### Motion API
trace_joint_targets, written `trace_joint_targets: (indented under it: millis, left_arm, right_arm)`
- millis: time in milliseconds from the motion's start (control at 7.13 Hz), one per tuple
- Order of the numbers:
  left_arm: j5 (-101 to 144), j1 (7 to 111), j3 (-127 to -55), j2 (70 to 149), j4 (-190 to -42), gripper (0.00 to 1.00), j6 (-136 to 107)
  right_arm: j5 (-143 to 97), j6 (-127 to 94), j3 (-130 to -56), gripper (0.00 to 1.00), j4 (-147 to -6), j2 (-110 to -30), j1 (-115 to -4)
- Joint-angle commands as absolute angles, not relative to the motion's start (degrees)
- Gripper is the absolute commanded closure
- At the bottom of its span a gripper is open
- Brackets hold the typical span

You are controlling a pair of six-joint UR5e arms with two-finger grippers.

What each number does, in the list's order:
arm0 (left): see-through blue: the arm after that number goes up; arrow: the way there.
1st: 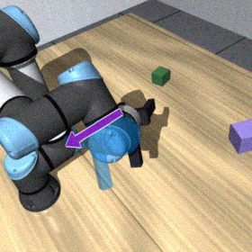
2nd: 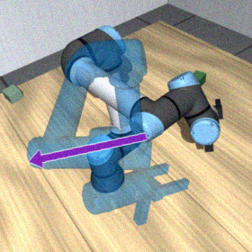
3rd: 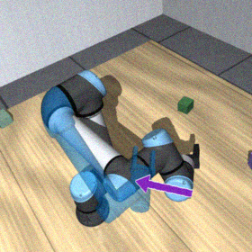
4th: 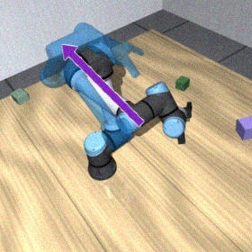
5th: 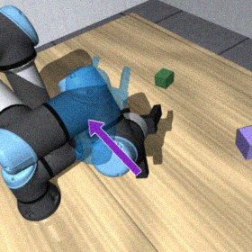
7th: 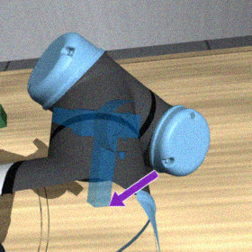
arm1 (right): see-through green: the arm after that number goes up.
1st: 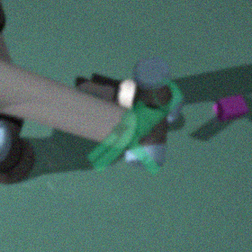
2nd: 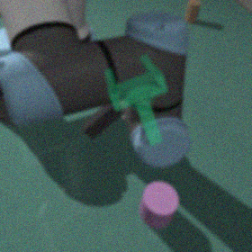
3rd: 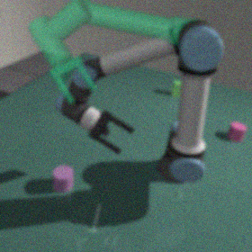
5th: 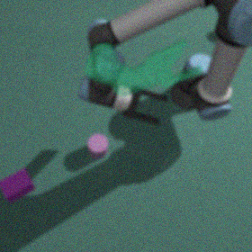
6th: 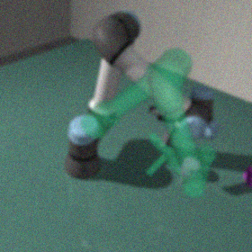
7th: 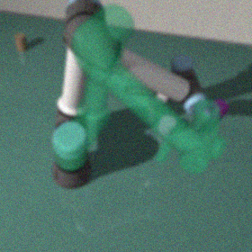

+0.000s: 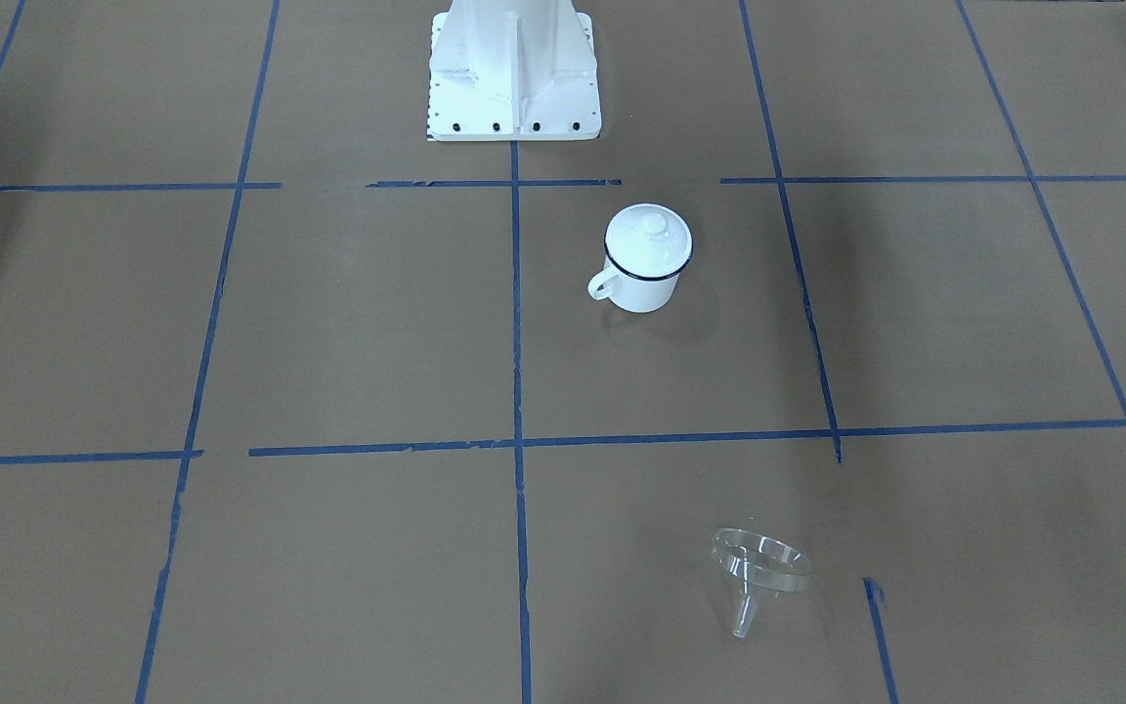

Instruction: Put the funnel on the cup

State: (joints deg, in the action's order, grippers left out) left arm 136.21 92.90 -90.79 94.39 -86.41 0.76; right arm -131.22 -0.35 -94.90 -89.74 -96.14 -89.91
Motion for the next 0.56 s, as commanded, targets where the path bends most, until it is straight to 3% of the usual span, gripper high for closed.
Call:
trace_joint_targets:
  millis: [0, 280, 421]
  left_arm:
    - [136.23, 92.73, -91.67, 93.78, -86.66, 0.0, 1.05]
    - [136.31, 92.55, -91.41, 92.38, -90.14, 0.0, 0.88]
    - [136.06, 89.5, -91.23, 92.37, -101.05, 0.0, 0.1]
  right_arm:
    - [-131.22, -0.35, -94.92, 0.0, -89.74, -96.15, -89.91]
    - [-131.22, -0.35, -94.83, 0.0, -89.74, -96.15, -89.91]
    - [-131.22, -0.35, -94.92, 0.0, -89.74, -96.15, -89.91]
